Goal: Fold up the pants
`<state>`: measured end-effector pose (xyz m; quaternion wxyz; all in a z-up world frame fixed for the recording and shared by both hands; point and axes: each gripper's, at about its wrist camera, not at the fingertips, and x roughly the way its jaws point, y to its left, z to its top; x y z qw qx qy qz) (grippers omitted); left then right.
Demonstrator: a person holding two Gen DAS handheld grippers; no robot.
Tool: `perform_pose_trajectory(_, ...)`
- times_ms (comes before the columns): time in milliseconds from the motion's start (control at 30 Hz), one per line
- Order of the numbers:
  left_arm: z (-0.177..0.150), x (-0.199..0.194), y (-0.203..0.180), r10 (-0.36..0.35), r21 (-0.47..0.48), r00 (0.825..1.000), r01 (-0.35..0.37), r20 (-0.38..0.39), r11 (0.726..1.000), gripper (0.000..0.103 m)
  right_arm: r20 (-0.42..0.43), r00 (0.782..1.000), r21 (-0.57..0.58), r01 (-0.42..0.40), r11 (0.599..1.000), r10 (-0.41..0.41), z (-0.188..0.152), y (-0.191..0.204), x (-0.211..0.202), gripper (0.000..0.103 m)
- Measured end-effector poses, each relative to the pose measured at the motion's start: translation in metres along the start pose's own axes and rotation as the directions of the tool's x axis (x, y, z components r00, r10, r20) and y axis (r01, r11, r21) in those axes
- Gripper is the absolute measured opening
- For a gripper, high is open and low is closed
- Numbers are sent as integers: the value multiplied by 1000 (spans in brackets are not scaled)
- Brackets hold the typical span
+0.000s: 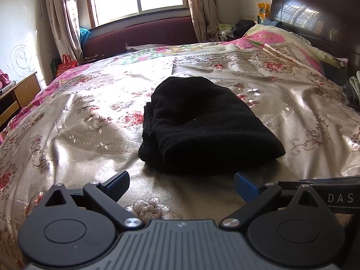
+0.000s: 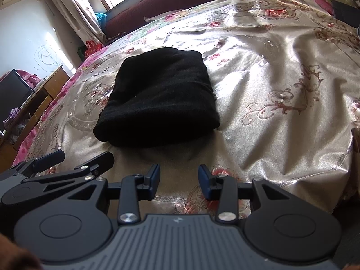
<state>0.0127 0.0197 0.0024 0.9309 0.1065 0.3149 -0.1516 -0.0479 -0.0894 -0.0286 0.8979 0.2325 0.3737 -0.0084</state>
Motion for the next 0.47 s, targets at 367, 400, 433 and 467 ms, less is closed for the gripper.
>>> perform_pose_trajectory(367,1,-1,0,2,0,1000,-2,4,1000,103,3,1000,-6,6,1000,-6,0,1,0,40)
perform_pose_trajectory(400,2,-2,0,2,-3,1000,-2,3,1000,103,2,1000,-6,5,1000,-5,0,1,0,40)
perform_pose_trajectory(433,3,-3,1,1,-6,1000,-1,7,1000,103,5,1000,-5,4,1000,-4,0,1,0,40)
perform_pose_trajectory(467,3,-3,1,-1,-8,1000,1,10,1000,103,7,1000,-5,5,1000,-5,0,1,-1,40)
